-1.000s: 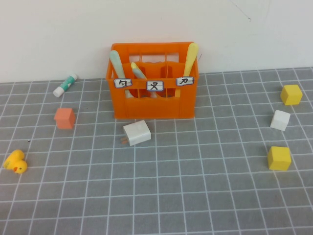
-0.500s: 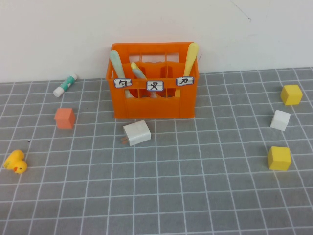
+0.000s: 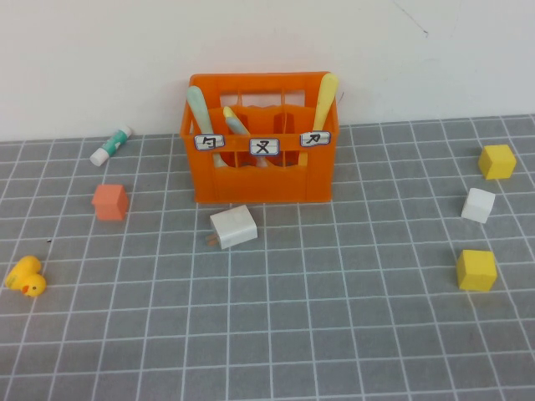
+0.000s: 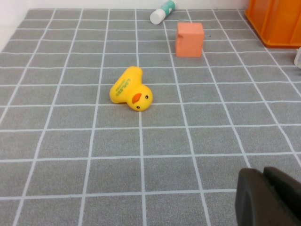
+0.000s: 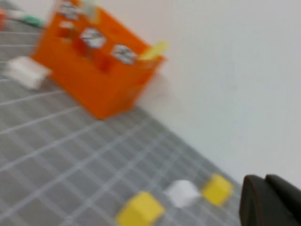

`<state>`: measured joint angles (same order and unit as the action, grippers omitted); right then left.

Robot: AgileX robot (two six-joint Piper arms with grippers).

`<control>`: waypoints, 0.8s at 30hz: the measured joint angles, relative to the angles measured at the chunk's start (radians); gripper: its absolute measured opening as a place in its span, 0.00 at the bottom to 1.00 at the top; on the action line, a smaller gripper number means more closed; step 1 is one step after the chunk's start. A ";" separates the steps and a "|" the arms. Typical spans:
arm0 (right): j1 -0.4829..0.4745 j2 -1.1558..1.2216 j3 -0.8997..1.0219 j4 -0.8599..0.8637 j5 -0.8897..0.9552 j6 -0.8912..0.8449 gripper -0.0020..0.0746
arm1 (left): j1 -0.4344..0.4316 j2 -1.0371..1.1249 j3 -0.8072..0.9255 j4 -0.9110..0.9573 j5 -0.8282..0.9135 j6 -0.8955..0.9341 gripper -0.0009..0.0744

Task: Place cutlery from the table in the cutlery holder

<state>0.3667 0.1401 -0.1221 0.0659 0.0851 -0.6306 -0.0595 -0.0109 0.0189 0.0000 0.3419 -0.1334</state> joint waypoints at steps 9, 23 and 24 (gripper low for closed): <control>-0.375 -0.149 0.000 0.000 0.000 0.000 0.02 | 0.000 0.000 0.000 0.000 0.000 0.000 0.01; -0.441 -0.153 0.026 0.002 -0.029 0.027 0.02 | 0.000 0.000 0.000 0.000 0.000 0.000 0.01; -0.441 -0.153 0.043 0.002 -0.039 0.039 0.02 | 0.000 0.000 0.000 0.000 0.000 0.000 0.01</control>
<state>-0.0740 -0.0131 -0.0794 0.0675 0.0462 -0.5915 -0.0595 -0.0109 0.0189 0.0000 0.3419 -0.1334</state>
